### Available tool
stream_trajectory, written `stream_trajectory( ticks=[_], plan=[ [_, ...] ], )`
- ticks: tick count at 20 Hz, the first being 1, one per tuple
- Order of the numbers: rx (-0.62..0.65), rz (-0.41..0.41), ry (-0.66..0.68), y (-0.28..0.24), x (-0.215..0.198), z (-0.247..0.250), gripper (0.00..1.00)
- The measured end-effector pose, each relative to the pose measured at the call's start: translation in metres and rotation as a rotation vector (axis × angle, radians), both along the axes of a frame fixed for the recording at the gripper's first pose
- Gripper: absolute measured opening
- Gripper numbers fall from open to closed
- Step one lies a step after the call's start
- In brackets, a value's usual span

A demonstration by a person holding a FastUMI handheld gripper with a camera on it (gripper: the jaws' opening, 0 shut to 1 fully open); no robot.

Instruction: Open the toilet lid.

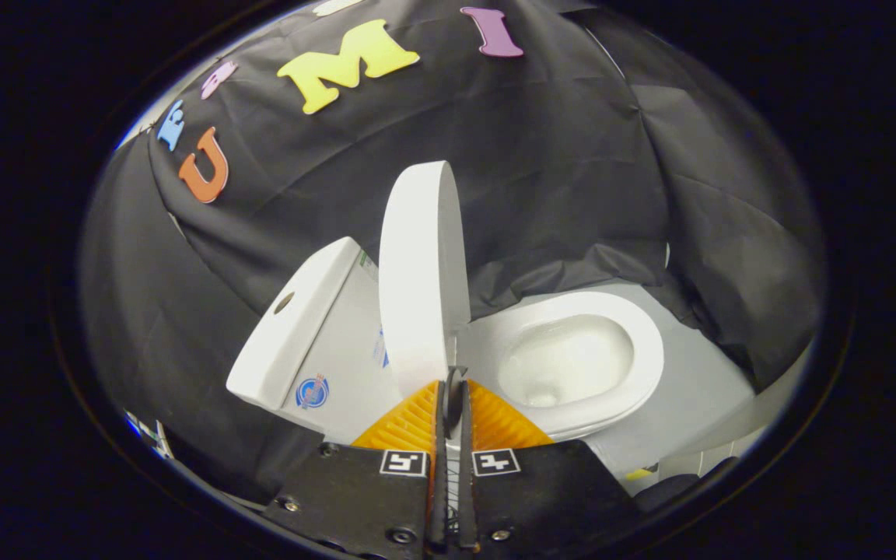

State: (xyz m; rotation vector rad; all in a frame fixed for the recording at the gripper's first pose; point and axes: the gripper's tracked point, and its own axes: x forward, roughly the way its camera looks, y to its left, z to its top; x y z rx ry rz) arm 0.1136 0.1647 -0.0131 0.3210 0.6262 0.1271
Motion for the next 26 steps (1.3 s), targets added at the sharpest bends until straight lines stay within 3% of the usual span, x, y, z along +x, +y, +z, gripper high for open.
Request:
stream_trajectory(
  ticks=[26],
  plan=[
    [-0.236, 0.063, -0.039, 0.084, -0.001, 0.007, 0.08]
  ],
)
